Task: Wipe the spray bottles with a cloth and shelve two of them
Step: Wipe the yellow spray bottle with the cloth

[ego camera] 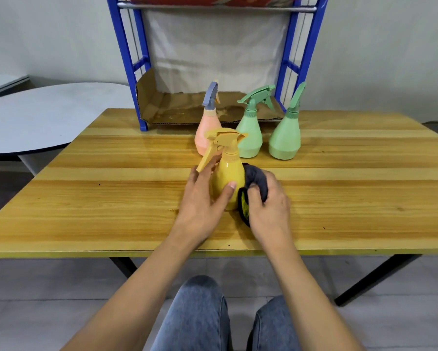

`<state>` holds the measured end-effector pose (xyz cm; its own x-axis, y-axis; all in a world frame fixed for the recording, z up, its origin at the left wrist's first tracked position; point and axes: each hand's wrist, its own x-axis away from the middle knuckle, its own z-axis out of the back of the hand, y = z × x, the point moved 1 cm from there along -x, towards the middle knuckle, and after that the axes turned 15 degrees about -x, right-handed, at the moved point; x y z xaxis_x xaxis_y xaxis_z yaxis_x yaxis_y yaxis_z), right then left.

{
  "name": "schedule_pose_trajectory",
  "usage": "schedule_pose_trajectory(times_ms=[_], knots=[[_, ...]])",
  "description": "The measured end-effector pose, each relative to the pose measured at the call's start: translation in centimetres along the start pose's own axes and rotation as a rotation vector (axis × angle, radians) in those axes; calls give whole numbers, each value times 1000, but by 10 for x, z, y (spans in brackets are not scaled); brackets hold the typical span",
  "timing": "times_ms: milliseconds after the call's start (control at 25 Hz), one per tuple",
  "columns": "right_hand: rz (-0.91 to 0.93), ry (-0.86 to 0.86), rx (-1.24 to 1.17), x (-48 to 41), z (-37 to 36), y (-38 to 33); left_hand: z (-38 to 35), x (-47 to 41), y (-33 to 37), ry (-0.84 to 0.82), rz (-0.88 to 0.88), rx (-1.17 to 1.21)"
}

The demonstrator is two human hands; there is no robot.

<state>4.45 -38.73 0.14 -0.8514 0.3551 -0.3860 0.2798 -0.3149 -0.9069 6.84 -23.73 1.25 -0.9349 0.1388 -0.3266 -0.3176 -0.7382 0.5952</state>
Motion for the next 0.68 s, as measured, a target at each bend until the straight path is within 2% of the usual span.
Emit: schedule_pose_trajectory(times_ms=[120,200,360,520,680], knots=[[-10,-28,-50,5,-3,-3,1,-3,4,169,81,-54],[-18,-73,-46,7,-2,-3,2,-9,9,203,136,32],[18,-91,23,11,-3,-1,2,-17,6,205,160,110],[26,-43,59,12,-6,2,5,-18,7,174,153,-108],[46,30,59,16,-7,4,19,-6,-3,67,81,-107]])
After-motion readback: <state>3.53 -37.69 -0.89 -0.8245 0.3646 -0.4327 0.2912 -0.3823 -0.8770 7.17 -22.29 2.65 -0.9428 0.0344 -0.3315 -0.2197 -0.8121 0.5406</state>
